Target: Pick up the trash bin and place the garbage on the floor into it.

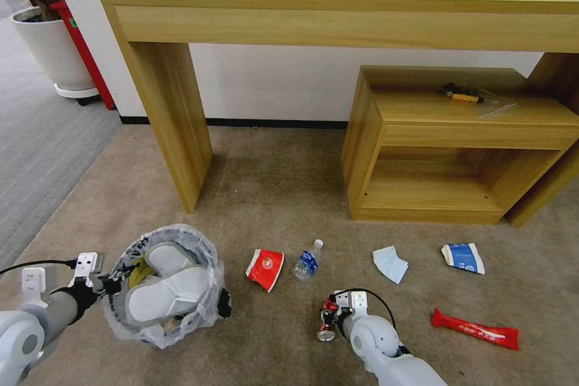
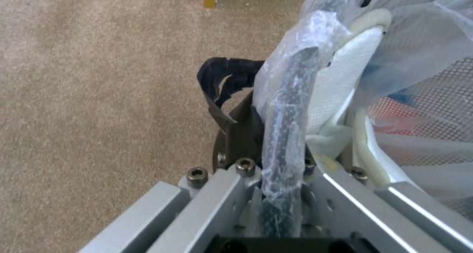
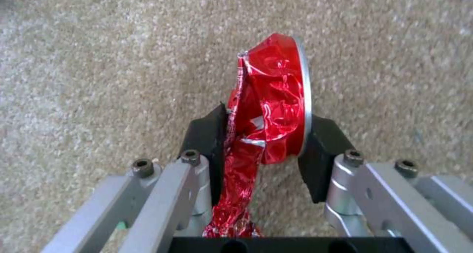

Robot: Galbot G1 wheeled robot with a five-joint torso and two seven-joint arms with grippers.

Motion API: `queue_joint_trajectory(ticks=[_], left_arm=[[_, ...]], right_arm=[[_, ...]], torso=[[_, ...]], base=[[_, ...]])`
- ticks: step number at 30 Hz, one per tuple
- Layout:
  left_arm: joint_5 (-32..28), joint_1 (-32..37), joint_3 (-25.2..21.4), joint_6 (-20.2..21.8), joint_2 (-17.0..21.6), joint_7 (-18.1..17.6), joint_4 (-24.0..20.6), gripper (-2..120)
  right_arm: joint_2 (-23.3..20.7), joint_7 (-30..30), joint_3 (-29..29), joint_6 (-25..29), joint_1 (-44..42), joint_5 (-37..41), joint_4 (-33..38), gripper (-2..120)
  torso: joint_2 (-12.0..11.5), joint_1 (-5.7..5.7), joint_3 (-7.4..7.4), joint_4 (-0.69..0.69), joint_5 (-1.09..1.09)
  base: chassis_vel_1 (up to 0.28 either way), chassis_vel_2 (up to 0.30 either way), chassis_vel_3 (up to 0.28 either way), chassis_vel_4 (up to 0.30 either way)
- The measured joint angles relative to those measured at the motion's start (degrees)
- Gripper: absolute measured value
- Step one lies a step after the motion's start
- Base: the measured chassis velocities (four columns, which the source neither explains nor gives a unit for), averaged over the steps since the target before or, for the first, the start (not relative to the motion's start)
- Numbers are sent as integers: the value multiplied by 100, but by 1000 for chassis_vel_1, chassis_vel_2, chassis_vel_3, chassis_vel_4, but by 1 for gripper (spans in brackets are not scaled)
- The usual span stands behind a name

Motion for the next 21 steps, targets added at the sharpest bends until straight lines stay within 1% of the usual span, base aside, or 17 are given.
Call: queue_joint_trajectory(ticks=[2,4,5,8,9,12,13,15,16,17,19,20,21], left_arm=[[-1,6,-1,0,9,0,-12,0],[-10,15,-3,0,30,-8,-51,0],[-10,15,-3,0,30,-8,-51,0],[-72,28,-1,0,63,-56,-134,0],[-72,28,-1,0,63,-56,-134,0],[-103,-27,73,0,101,-111,-138,0],[-103,-27,73,0,101,-111,-138,0],[-148,-83,136,0,134,-144,-100,0],[-167,-105,160,0,150,-156,-75,0],[-167,-105,160,0,150,-156,-75,0],[-229,-168,209,0,210,-191,3,0],[-280,-240,268,0,284,-214,68,0],[-280,-240,268,0,284,-214,68,0]], right_arm=[[-6,-78,5,67,-11,-107,-8,29],[-39,-288,79,302,-50,-407,14,29],[-39,-288,79,302,-50,-407,14,29],[-91,-1020,520,663,-199,-1011,428,29],[-91,-1020,520,663,-199,-1011,428,29],[-106,-1730,1006,843,-228,-1429,1034,29],[-106,-1730,1006,843,-228,-1429,1034,29],[-261,-2019,1087,927,-90,-1430,1407,29],[-407,-2311,1089,980,105,-1333,1677,29],[-407,-2311,1089,980,105,-1333,1677,29],[-689,-2695,946,1030,504,-1025,2003,29],[-850,-2887,783,1044,792,-795,2152,29],[-850,-2887,783,1044,792,-795,2152,29]], torso=[[0,0,0,0,0],[0,0,0,0,1],[0,0,0,0,1],[0,0,1,-1,1],[0,0,1,-1,1],[0,0,0,-2,1],[0,0,0,-2,1],[0,0,1,-2,0],[0,0,0,-2,0],[0,0,0,-2,0],[0,0,1,1,0],[0,0,0,1,-1],[0,0,0,1,-1]], base=[[0,0,0,0],[0,0,0,0],[0,0,0,0],[0,0,0,0],[0,0,0,0],[0,0,0,0],[0,0,0,0],[0,0,0,0],[0,0,0,0],[0,0,0,0],[0,0,0,0],[0,0,0,0],[0,0,0,0]])
